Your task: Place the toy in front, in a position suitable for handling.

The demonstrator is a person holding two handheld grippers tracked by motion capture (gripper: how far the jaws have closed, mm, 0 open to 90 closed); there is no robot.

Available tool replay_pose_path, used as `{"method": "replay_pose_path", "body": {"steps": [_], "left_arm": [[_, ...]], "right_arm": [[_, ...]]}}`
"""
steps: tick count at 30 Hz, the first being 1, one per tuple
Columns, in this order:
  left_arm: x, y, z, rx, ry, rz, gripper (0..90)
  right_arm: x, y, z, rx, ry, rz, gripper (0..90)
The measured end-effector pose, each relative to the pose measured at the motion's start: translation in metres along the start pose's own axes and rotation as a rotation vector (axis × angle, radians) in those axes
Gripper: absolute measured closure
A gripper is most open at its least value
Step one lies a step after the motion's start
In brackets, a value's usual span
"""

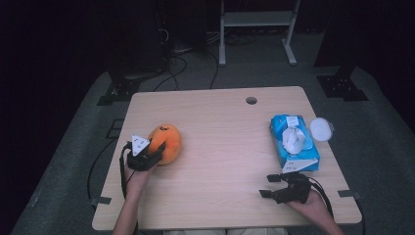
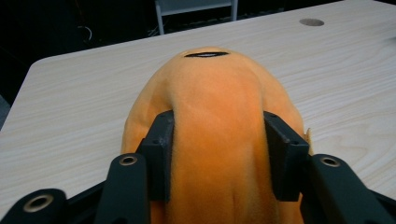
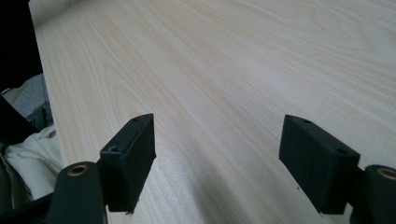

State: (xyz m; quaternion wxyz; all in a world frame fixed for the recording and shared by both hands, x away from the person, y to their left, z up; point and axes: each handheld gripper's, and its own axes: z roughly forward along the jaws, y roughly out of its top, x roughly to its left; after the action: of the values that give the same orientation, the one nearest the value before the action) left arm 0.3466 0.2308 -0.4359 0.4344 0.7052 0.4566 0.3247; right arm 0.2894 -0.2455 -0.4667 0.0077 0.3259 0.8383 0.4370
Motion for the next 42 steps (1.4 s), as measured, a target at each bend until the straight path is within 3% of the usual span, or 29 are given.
{"method": "replay_pose_path", "body": {"steps": [11, 14, 17, 22, 29, 42], "left_arm": [[0.004, 0.005, -0.009, -0.063, -0.014, -0.046, 55.6], [0.003, 0.009, -0.014, -0.092, -0.038, -0.071, 55.6], [-0.001, 0.015, -0.018, -0.117, -0.063, -0.071, 55.5], [-0.015, 0.024, -0.021, -0.147, -0.144, -0.076, 55.5], [-0.040, 0.033, -0.024, -0.171, -0.241, -0.047, 55.4], [-0.091, 0.034, -0.013, -0.132, -0.406, 0.019, 55.4]], "right_arm": [[0.000, 0.000, 0.000, 0.001, -0.001, -0.003, 25.8], [0.000, 0.000, 0.000, -0.001, -0.002, -0.004, 25.8], [0.000, 0.000, 0.000, -0.004, -0.001, -0.003, 25.9], [0.000, 0.001, -0.002, -0.007, -0.008, -0.001, 25.8], [-0.002, 0.001, -0.006, -0.022, -0.015, 0.000, 25.8], [-0.004, 0.002, -0.011, -0.040, -0.027, 0.000, 25.8]]}}
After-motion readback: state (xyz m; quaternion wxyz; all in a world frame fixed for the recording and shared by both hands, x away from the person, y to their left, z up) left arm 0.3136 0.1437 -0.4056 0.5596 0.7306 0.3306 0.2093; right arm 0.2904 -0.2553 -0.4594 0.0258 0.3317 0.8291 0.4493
